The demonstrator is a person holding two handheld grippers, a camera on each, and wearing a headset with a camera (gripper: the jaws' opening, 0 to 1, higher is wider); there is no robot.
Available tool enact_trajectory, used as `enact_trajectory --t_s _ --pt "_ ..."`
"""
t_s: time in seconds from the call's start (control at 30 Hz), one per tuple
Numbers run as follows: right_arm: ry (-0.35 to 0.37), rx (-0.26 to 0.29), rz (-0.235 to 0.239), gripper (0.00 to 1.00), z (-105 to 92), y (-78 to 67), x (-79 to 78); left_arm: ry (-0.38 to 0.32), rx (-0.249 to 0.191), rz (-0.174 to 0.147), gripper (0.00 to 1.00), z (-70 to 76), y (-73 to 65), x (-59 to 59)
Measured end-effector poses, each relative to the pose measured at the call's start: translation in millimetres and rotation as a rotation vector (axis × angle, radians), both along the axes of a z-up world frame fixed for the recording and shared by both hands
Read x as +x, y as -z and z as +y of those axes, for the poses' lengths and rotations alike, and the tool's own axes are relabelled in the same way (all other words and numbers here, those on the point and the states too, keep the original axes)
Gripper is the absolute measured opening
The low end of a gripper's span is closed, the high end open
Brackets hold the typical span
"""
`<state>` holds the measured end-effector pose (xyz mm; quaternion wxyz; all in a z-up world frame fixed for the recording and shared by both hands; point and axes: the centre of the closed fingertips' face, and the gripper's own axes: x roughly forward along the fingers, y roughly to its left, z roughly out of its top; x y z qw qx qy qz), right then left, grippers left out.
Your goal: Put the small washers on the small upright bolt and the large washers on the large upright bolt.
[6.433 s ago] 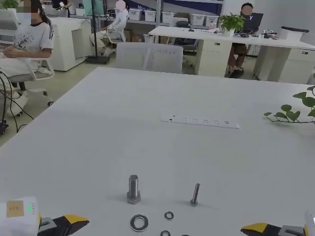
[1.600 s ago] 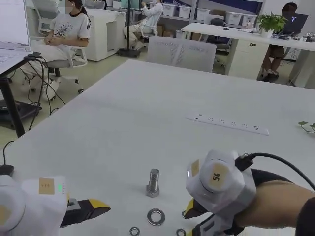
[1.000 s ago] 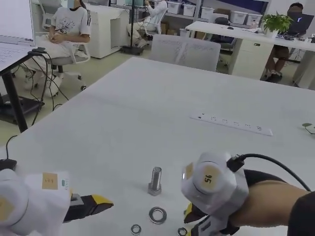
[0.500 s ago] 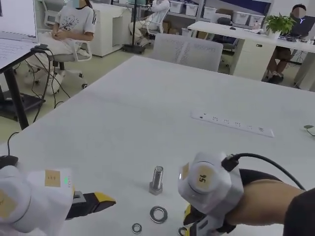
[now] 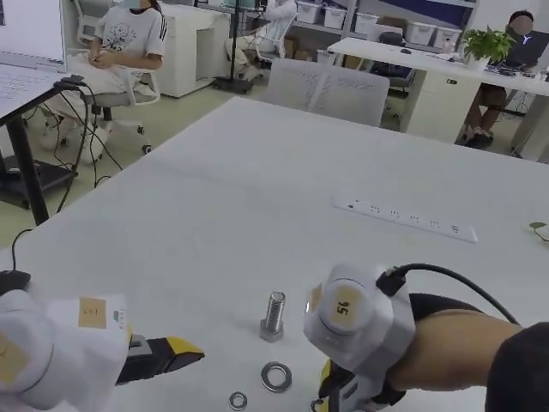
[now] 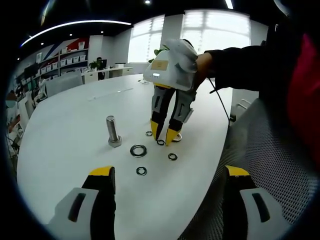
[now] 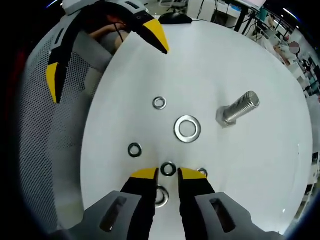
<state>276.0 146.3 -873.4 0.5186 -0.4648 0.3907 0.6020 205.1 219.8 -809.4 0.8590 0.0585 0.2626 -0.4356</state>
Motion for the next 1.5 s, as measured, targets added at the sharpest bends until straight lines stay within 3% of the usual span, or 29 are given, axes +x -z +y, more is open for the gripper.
enact_trajectory --t_s 0.43,0.6,0.77,0.97,1.3,1.5 --pt "-0.027 -0.039 -0.023 0.14 -0.9 0.5 -1.7 0.014 0.005 -0.02 0.88 -3.0 -10.0 2.5" --pt "-0.028 -0.039 -0.022 0.14 -0.5 0.9 -2.6 0.017 0.009 -0.054 0.88 -4.9 -20.8 8.8" --pt "-0.026 -0.043 -0.021 0.14 0.0 1.0 -3.4 -0.001 0.014 -0.115 0.88 -9.5 -36.9 18.8" --pt "-0.02 -0.04 -0.021 0.14 0.4 1.0 -4.0 0.016 0.025 -0.099 0.87 -14.1 -26.1 15.1" --pt "-0.006 -0.036 -0.029 0.14 1.1 0.8 -4.6 0.035 -0.01 -0.101 0.87 -20.8 -27.9 12.3" --pt "0.023 -0.007 -0.018 0.14 1.0 -1.8 -3.8 0.039 -0.015 -0.122 0.85 -21.8 -30.2 13.4"
